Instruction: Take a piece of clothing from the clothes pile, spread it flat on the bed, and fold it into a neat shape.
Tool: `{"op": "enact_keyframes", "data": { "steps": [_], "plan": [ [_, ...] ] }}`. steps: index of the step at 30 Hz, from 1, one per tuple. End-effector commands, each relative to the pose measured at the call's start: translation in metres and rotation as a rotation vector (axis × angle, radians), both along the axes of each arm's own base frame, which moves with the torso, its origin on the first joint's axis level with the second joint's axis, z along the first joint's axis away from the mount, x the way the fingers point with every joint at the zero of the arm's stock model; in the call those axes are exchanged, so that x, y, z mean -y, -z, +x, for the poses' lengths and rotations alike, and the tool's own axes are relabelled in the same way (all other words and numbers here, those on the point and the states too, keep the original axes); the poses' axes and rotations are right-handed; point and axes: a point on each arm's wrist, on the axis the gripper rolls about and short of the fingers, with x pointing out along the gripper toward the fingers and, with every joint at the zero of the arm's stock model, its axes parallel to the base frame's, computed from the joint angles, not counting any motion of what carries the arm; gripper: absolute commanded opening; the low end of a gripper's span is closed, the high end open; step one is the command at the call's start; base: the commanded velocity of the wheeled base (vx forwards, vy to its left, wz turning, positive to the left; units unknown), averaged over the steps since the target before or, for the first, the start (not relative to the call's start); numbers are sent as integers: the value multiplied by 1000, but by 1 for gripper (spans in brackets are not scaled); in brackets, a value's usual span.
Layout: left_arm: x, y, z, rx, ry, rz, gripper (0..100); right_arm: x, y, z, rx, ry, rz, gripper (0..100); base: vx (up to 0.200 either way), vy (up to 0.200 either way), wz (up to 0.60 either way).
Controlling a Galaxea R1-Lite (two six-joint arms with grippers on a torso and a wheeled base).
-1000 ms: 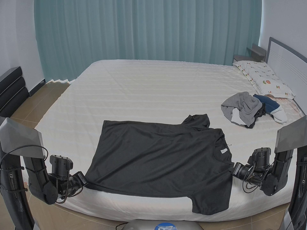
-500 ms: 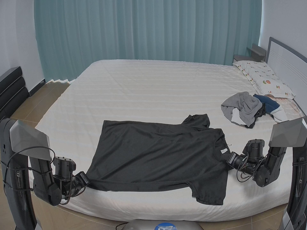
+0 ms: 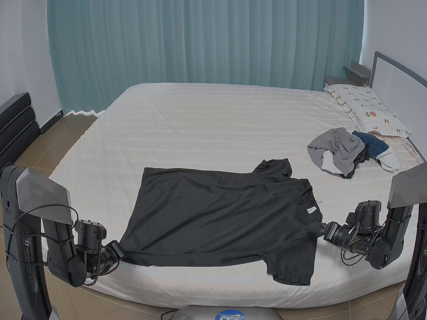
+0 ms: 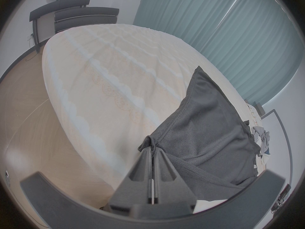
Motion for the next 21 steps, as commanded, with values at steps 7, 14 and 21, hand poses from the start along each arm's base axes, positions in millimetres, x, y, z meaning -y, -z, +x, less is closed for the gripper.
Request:
{"op": "enact_keyframes", "data": {
  "steps": [7, 14, 21],
  "plan": [
    [0, 0, -1, -3, -1, -1, 0, -23, 26, -17, -102, -107, -17, 100, 0, 0, 0],
    [0, 0, -1, -3, 1, -1, 0, -25, 30, -18, -111, -120, -30, 0, 0, 0, 0],
    [0, 0, -2, -7, 6, -5, 0, -7, 25, -42, -172, -109, -82, 0, 0, 0, 0]
  ]
}}
